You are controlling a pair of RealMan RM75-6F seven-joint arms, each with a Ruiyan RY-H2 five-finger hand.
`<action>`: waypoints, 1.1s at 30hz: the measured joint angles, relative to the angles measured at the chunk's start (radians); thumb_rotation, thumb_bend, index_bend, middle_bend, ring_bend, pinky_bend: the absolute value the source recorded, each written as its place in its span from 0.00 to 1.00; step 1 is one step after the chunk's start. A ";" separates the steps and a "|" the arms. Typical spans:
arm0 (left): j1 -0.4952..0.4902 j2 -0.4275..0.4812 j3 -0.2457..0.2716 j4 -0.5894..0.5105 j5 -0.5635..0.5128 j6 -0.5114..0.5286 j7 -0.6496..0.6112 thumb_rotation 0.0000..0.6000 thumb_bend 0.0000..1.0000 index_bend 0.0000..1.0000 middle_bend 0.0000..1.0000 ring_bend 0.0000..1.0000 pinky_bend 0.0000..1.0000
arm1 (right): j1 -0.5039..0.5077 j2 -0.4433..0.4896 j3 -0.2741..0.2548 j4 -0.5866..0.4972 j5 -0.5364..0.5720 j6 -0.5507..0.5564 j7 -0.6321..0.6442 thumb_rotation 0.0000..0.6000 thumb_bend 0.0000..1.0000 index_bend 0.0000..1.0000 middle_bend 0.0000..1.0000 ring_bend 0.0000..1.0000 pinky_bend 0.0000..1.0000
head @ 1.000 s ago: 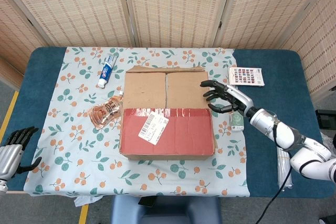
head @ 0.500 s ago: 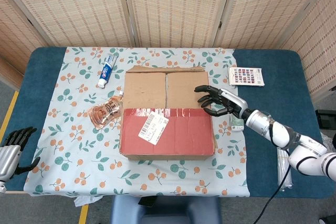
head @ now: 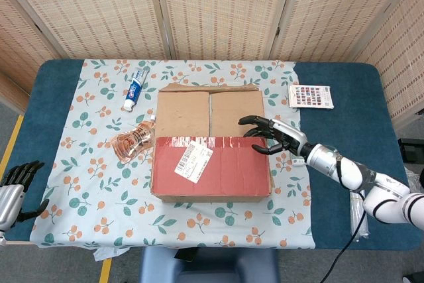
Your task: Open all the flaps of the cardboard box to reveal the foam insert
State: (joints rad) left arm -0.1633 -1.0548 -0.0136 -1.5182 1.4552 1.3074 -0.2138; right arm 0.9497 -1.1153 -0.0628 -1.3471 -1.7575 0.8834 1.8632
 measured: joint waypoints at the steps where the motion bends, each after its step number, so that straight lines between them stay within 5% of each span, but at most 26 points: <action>1: 0.000 0.000 0.000 0.000 0.000 0.000 0.001 1.00 0.40 0.10 0.11 0.07 0.00 | 0.000 0.004 -0.002 -0.007 0.001 0.004 -0.004 1.00 0.44 0.15 0.15 0.25 0.27; 14: -0.005 -0.006 0.000 -0.001 -0.008 -0.014 0.031 1.00 0.41 0.10 0.11 0.07 0.00 | -0.045 0.142 -0.021 -0.197 -0.009 0.146 -0.125 1.00 0.44 0.15 0.14 0.25 0.27; 33: -0.016 -0.010 -0.001 -0.007 -0.026 -0.041 0.064 1.00 0.41 0.11 0.11 0.07 0.00 | -0.156 0.418 -0.076 -0.636 -0.127 0.259 -0.488 1.00 0.44 0.15 0.14 0.25 0.27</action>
State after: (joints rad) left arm -0.1793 -1.0653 -0.0144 -1.5256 1.4288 1.2659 -0.1501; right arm 0.7933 -0.6977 -0.1390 -1.9829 -1.8848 1.1429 1.3755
